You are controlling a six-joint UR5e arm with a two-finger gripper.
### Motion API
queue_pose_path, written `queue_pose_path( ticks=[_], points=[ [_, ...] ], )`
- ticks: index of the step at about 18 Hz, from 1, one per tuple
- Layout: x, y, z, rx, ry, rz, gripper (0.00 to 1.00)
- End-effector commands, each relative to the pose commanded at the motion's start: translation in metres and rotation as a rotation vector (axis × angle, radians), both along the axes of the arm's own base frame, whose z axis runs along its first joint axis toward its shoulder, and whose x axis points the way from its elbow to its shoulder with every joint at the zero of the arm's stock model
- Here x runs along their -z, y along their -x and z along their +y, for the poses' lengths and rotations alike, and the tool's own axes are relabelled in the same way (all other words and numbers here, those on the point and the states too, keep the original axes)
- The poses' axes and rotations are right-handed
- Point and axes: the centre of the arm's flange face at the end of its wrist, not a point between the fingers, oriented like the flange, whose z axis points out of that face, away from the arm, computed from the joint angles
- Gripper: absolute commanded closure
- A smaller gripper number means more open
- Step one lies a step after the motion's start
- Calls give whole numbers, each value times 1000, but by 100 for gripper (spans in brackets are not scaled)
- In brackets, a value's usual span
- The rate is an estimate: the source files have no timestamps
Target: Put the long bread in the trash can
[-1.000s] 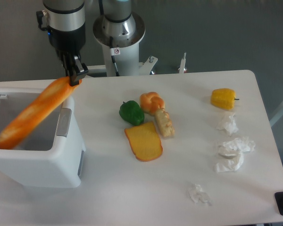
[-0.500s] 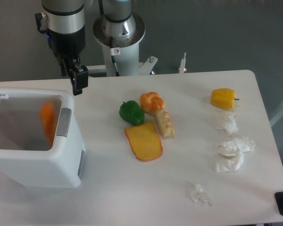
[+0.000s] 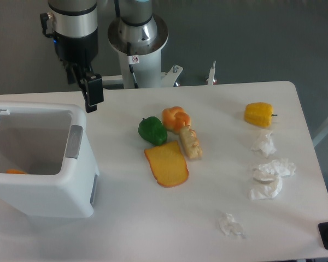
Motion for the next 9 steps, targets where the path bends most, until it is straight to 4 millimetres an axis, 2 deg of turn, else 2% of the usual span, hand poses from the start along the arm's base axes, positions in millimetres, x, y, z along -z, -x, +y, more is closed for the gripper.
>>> queue_pose_path(
  ticks=[2, 4, 9],
  points=[
    [3, 6, 3, -54, -35, -19, 0],
    [3, 21, -1, -111, -48, -27, 0],
    [-3, 29, 0, -112, -87, 4, 0]
  ],
)
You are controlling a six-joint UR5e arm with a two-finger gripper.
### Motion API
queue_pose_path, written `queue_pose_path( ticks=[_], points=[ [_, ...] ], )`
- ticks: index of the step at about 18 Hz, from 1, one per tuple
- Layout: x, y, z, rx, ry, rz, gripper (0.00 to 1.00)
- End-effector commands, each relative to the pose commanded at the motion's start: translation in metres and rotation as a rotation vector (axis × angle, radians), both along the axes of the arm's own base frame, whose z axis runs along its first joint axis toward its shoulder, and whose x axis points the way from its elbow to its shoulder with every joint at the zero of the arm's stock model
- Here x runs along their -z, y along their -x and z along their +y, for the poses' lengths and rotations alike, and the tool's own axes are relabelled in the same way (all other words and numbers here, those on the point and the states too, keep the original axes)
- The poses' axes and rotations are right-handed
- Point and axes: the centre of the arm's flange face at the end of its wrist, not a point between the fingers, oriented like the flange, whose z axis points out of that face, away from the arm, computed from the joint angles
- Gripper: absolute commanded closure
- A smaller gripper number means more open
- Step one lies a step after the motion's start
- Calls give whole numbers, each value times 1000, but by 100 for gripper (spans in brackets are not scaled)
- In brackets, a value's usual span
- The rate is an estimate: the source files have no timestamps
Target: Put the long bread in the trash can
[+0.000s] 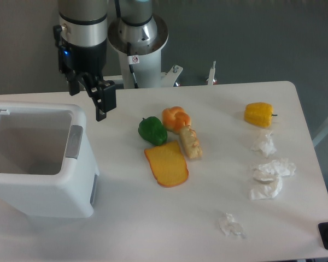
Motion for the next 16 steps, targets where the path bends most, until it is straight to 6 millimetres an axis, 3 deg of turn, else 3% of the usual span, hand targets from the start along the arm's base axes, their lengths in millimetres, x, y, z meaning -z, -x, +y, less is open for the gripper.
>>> queue_pose_path(
  ticks=[2, 5, 16],
  points=[
    [2, 9, -2, -17, -4, 5, 0],
    [26, 24, -2, -34, 31, -16, 0],
    [16, 55, -17, -60, -14, 31, 0]
  ],
)
